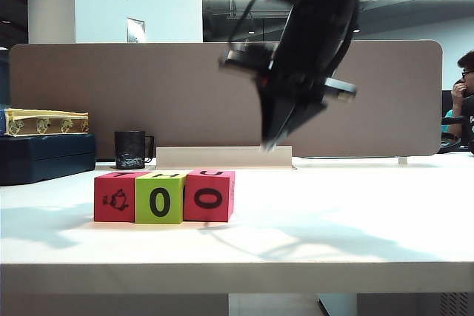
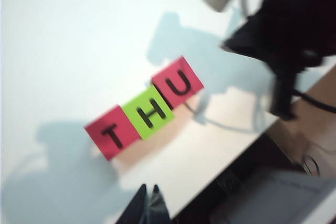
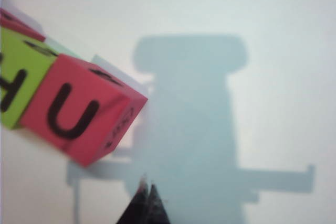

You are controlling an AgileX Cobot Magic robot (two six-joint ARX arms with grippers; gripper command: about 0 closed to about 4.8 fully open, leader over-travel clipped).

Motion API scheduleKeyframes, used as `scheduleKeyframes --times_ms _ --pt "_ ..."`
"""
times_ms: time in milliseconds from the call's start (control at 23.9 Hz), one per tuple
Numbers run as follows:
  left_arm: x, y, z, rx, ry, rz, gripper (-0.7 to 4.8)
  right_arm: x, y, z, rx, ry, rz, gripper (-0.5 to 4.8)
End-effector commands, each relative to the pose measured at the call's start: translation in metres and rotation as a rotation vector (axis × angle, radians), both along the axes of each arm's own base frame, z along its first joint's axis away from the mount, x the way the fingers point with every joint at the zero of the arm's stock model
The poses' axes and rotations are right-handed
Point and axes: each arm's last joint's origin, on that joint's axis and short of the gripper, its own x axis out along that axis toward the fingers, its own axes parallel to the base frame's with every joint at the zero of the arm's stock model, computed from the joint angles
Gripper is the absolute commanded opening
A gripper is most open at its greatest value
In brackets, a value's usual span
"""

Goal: Select the appropriate blocks from the scattered letter blocks on the table and arrange them in a row to spell out "THU".

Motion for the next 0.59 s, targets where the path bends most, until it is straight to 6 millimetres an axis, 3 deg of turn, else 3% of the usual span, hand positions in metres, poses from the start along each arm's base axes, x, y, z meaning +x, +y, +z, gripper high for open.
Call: scheduleKeyframes --times_ms 42,209,335,419,502,586 --pt "-0.010 0.012 0.012 -0.050 -0.121 0.030 -0.06 -0.012 -0.008 0.028 0.029 -0.065 0.017 -0.05" --pt "-0.029 0.042 0.005 -0.089 -0.199 0.134 -0.05 -0.037 -0.026 0.066 0.088 -0.151 0.019 -0.05" --pt "-0.040 0.063 -0.014 -0.084 -0.204 0.210 -0.06 -0.056 -0.040 0.072 0.106 -0.190 0.022 -0.05" --pt "-0.051 0.076 -0.030 -0.088 -0.199 0.269 -0.06 -0.070 -0.050 0.066 0.112 -0.198 0.021 -0.05" --pt "-0.074 0.093 -0.060 -0.132 -0.203 0.377 -0.06 -0.094 -0.066 0.039 0.122 -0.162 0.018 -0.05" --pt "-0.093 0.097 -0.079 -0.168 -0.202 0.423 -0.06 -0.113 -0.075 0.011 0.148 -0.109 0.025 -0.05"
